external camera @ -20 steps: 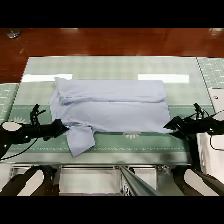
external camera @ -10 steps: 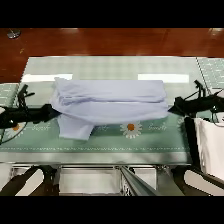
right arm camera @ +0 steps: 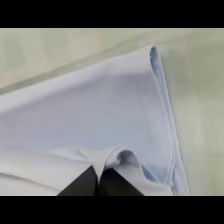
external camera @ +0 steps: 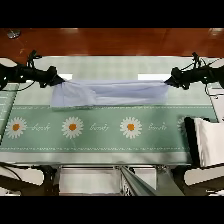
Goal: Fold the shirts.
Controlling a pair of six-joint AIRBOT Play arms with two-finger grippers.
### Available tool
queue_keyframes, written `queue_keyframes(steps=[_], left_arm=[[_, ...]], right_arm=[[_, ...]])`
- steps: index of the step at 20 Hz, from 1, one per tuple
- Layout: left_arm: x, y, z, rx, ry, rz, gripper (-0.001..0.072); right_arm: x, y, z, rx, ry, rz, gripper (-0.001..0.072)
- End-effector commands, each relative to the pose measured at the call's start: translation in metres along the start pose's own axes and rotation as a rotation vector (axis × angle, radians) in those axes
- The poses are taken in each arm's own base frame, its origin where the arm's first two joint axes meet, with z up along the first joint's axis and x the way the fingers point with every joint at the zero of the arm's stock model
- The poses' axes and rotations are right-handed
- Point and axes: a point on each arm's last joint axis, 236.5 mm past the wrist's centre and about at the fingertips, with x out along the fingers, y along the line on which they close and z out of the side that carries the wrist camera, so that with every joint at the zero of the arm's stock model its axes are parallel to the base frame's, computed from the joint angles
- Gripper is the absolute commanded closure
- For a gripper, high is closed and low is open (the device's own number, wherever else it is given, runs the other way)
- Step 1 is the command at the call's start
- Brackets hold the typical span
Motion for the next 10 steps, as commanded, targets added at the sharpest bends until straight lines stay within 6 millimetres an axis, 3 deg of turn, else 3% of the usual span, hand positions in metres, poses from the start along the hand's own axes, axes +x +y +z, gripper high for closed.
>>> queue_keyframes(steps=[1, 2, 3, 5, 7, 9, 10], left_arm=[[0.028, 0.005, 0.028, -0.042, 0.054, -0.02, 0.0668], [0.033, 0.006, 0.019, -0.048, 0.104, -0.028, 0.0372], [0.032, 0.011, 0.011, -0.047, 0.148, -0.017, 0.0015], [0.008, 0.045, 0.005, -0.065, 0.192, 0.116, 0.0008], [-0.03, 0.071, 0.015, -0.076, 0.143, 0.23, 0.0008], [-0.056, 0.062, 0.037, -0.044, 0.028, 0.238, 0.0009], [-0.063, 0.049, 0.046, -0.015, -0.023, 0.228, 0.0009]], right_arm=[[0.031, 0.009, 0.015, 0.022, 0.032, 0.063, 0.0474], [0.033, 0.015, 0.012, 0.008, 0.054, 0.085, 0.0075], [0.027, 0.011, 0.017, -0.01, 0.048, 0.073, 0.0095], [0.0, -0.023, 0.033, 0.02, 0.008, -0.025, 0.0095], [-0.021, -0.067, 0.029, 0.114, 0.024, -0.132, 0.0096], [-0.012, -0.077, 0.009, 0.166, 0.107, -0.117, 0.0096], [0.001, -0.071, -0.006, 0.168, 0.171, -0.093, 0.0096]])
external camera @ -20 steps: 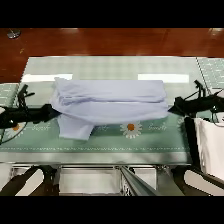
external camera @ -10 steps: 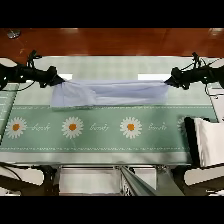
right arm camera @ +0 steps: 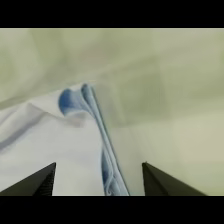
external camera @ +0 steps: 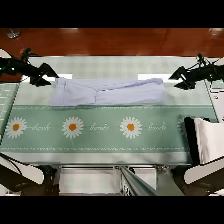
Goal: Fold the shirts.
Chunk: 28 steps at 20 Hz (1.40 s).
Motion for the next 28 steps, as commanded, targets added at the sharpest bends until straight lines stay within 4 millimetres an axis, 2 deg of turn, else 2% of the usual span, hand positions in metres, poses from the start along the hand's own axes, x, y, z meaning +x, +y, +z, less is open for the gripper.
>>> queue_keyframes(steps=[1, 3, 5, 6, 7, 8, 9, 10, 11, 13, 15, 18, 21, 24, 26, 28], left_arm=[[-0.04, -0.009, 0.024, 0.047, -0.147, 0.047, 0.0009], [-0.048, -0.042, 0.031, 0.111, -0.214, 0.009, 0.0009], [-0.046, -0.082, 0.028, 0.164, -0.228, -0.075, 0.0009], [-0.041, -0.102, 0.023, 0.185, -0.216, -0.127, 0.0009], [-0.037, -0.118, 0.018, 0.199, -0.203, -0.163, 0.0009], [-0.033, -0.133, 0.012, 0.21, -0.189, -0.194, 0.0036], [-0.029, -0.149, 0.003, 0.236, -0.165, -0.227, 0.0475], [-0.025, -0.167, -0.008, 0.273, -0.142, -0.27, 0.0677], [-0.02, -0.187, -0.019, 0.289, -0.116, -0.312, 0.0688], [-0.002, -0.229, -0.052, 0.394, -0.056, -0.357, 0.0689], [0.032, -0.26, -0.089, 0.512, -0.003, -0.302, 0.0689], [0.099, -0.297, -0.143, 0.586, 0.03, -0.181, 0.069], [0.162, -0.347, -0.221, 0.639, 0.087, -0.223, 0.069], [0.217, -0.364, -0.306, 0.628, 0.201, -0.241, 0.069], [0.238, -0.372, -0.365, 0.601, 0.313, -0.28, 0.0689], [0.244, -0.379, -0.404, 0.627, 0.387, -0.325, 0.0689]], right_arm=[[0.022, -0.011, -0.036, 0.042, 0.171, -0.012, 0.0096], [0.048, 0.01, -0.057, -0.003, 0.249, 0.012, 0.0096], [0.068, 0.034, -0.07, -0.047, 0.275, 0.033, 0.0113], [0.073, 0.044, -0.075, -0.075, 0.282, 0.034, 0.0232], [0.075, 0.05, -0.078, -0.097, 0.289, 0.029, 0.0413], [0.069, 0.057, -0.078, -0.133, 0.296, 0.038, 0.0703], [0.056, 0.063, -0.074, -0.172, 0.283, 0.039, 0.0695], [0.039, 0.063, -0.067, -0.197, 0.248, 0.016, 0.0695], [0.015, 0.058, -0.065, -0.239, 0.217, -0.042, 0.0695], [-0.035, 0.047, -0.075, -0.332, 0.153, -0.175, 0.0696], [-0.08, 0.061, -0.103, -0.399, 0.04, -0.177, 0.0696], [-0.129, 0.079, -0.155, -0.449, -0.101, -0.13, 0.0695], [-0.161, 0.097, -0.199, -0.465, -0.191, -0.059, 0.0695], [-0.188, 0.12, -0.218, -0.501, -0.274, 0.013, 0.0695], [-0.192, 0.124, -0.222, -0.496, -0.285, 0.028, 0.0695], [-0.192, 0.13, -0.223, -0.493, -0.288, 0.056, 0.0695]])
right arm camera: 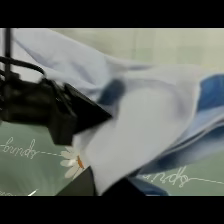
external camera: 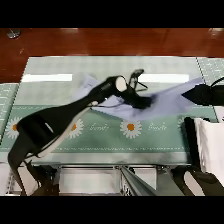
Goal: Fold the shirts.
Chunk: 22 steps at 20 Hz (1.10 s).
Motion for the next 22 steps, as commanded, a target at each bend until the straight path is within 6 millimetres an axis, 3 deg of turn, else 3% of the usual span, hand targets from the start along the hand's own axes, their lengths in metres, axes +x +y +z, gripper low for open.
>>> queue_keyframes(steps=[1, 2, 4, 6, 8, 9, 11, 13, 14, 15, 17, 18, 19, 20, 22], left_arm=[[0.042, -0.043, -0.041, -0.002, 0.089, -0.091, 0.0689], [0.028, -0.042, -0.028, -0.003, 0.077, -0.099, 0.0689], [-0.026, -0.024, 0.025, -0.031, -0.009, -0.112, 0.0689], [-0.112, 0.011, 0.084, -0.081, -0.164, -0.106, 0.0689], [-0.215, 0.049, 0.117, -0.111, -0.31, -0.063, 0.0689], [-0.269, 0.069, 0.122, -0.111, -0.375, -0.01, 0.0689], [-0.369, 0.094, 0.11, -0.091, -0.489, 0.132, 0.0688], [-0.448, 0.095, 0.078, -0.024, -0.59, 0.28, 0.0688], [-0.473, 0.09, 0.058, -0.008, -0.632, 0.335, 0.0688], [-0.489, 0.081, 0.034, 0.015, -0.664, 0.371, 0.0688], [-0.494, 0.065, -0.008, 0.034, -0.714, 0.387, 0.0688], [-0.49, 0.06, -0.023, 0.036, -0.742, 0.383, 0.0688], [-0.482, 0.06, -0.038, 0.034, -0.763, 0.38, 0.0688], [-0.472, 0.065, -0.051, 0.01, -0.772, 0.374, 0.0688], [-0.449, 0.089, -0.075, -0.026, -0.74, 0.402, 0.0688]], right_arm=[[-0.009, 0.015, 0.0, 0.001, -0.043, 0.042, 0.0695], [-0.009, 0.015, 0.0, 0.001, -0.044, 0.042, 0.0695], [-0.008, 0.016, 0.001, 0.006, -0.038, 0.05, 0.0695], [0.002, 0.03, 0.002, 0.011, -0.012, 0.113, 0.0695], [0.024, 0.06, 0.009, -0.044, 0.035, 0.172, 0.0695], [0.038, 0.081, 0.017, -0.082, 0.048, 0.204, 0.0695], [0.078, 0.132, 0.029, -0.161, 0.099, 0.274, 0.0695], [0.132, 0.179, 0.025, -0.217, 0.191, 0.323, 0.0695], [0.161, 0.196, 0.02, -0.232, 0.231, 0.334, 0.0695], [0.192, 0.213, 0.016, -0.231, 0.266, 0.346, 0.0694], [0.251, 0.239, 0.012, -0.207, 0.302, 0.37, 0.0693], [0.276, 0.245, 0.011, -0.192, 0.313, 0.38, 0.0605], [0.291, 0.249, 0.007, -0.151, 0.358, 0.4, 0.0303], [0.291, 0.252, 0.001, -0.127, 0.428, 0.441, 0.0092], [0.267, 0.227, 0.014, -0.142, 0.493, 0.424, 0.0088]])
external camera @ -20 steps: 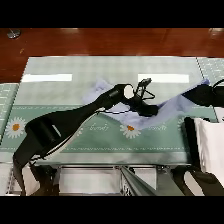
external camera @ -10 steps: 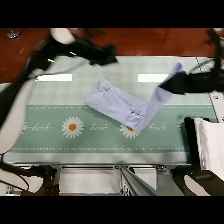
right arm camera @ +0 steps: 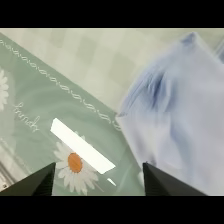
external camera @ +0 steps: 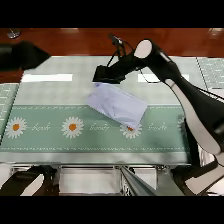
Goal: Fold the shirts.
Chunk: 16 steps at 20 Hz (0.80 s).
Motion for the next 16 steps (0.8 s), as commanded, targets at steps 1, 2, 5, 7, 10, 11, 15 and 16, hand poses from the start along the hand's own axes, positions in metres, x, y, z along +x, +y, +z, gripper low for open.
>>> queue_keyframes(steps=[1, 2, 5, 7, 10, 11, 15, 16], left_arm=[[-0.001, 0.027, -0.057, -0.015, 0.011, 0.072, 0.0688], [0.004, 0.032, -0.072, -0.026, 0.049, 0.077, 0.0688], [0.02, 0.044, -0.108, -0.066, 0.14, 0.084, 0.0687], [0.027, 0.051, -0.124, -0.085, 0.176, 0.091, 0.0687], [0.039, 0.055, -0.138, -0.133, 0.184, 0.075, 0.0688], [0.044, 0.054, -0.14, -0.155, 0.174, 0.064, 0.0688], [0.053, 0.052, -0.142, -0.21, 0.145, 0.035, 0.0687], [0.053, 0.052, -0.142, -0.21, 0.146, 0.035, 0.0687]], right_arm=[[-0.03, -0.024, -0.006, 0.029, 0.123, -0.013, 0.0088], [-0.071, -0.045, -0.01, 0.024, 0.133, -0.102, 0.0089], [-0.199, -0.13, -0.052, 0.052, 0.074, -0.573, 0.0088], [-0.228, -0.17, -0.094, 0.187, -0.127, -0.672, 0.0088], [-0.184, -0.203, -0.17, 0.558, -0.397, -0.485, 0.0089], [-0.157, -0.202, -0.187, 0.651, -0.403, -0.385, 0.0089], [-0.075, -0.189, -0.21, 0.747, -0.246, -0.158, 0.0089], [-0.062, -0.19, -0.206, 0.761, -0.219, -0.129, 0.0089]])
